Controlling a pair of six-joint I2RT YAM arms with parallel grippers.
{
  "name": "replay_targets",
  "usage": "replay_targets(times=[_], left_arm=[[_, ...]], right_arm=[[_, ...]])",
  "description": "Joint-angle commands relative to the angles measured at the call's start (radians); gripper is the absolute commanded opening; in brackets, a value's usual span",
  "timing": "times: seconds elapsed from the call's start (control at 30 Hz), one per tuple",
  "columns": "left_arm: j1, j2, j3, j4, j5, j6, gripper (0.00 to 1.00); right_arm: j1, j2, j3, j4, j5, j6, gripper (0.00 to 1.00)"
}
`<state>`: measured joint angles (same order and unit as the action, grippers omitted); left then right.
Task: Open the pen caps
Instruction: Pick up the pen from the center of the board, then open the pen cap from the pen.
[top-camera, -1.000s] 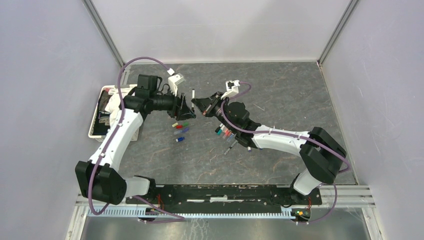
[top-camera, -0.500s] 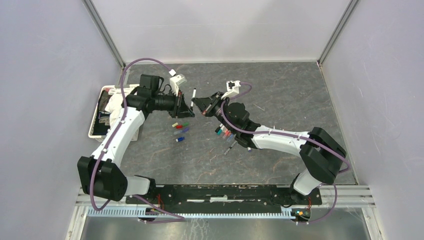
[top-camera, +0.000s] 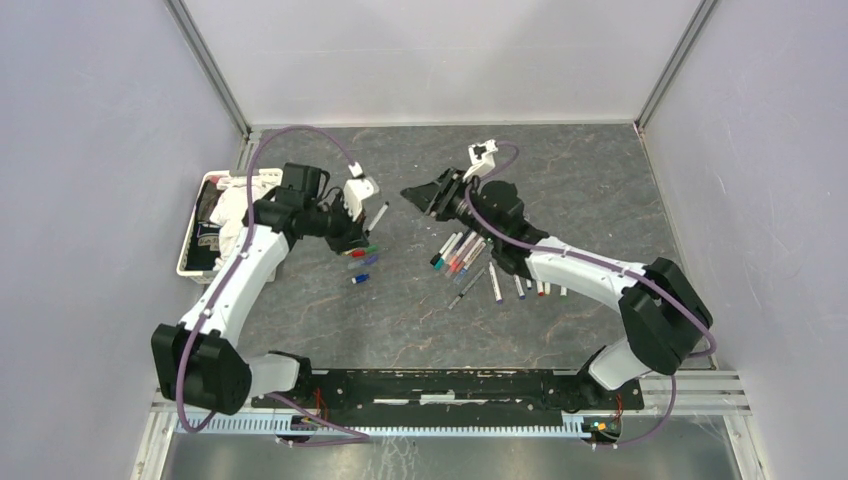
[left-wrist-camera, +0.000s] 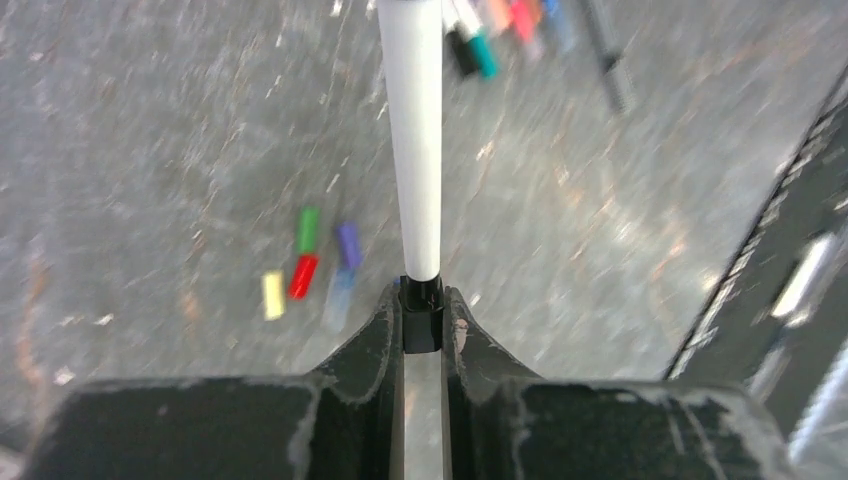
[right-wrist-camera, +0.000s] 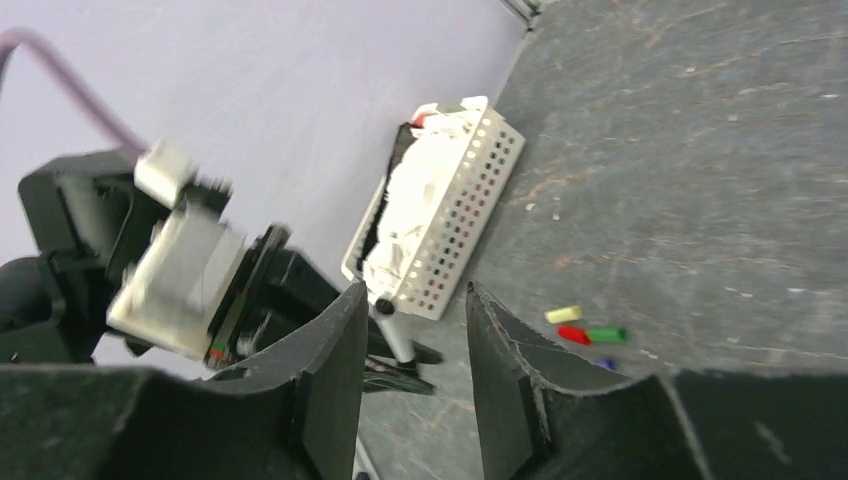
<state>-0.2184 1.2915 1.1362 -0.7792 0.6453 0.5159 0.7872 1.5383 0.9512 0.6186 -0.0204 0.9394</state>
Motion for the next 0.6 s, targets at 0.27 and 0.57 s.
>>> replay_targets(times=[0.27,0.57], left_arm=[[-0.161,-0.148,-0.119,-0.215,-0.396,0.708,0.02],[-0.325,-0.119,-0.113,-0.217,-0.488,0.701,0.02]], right_arm=[[-0.124,0.098,0.145,-0.318,-0.668,-0.114,0.49],[-0.057,0.227,0.165,-0.271,-0.907,-0.051,0.49]])
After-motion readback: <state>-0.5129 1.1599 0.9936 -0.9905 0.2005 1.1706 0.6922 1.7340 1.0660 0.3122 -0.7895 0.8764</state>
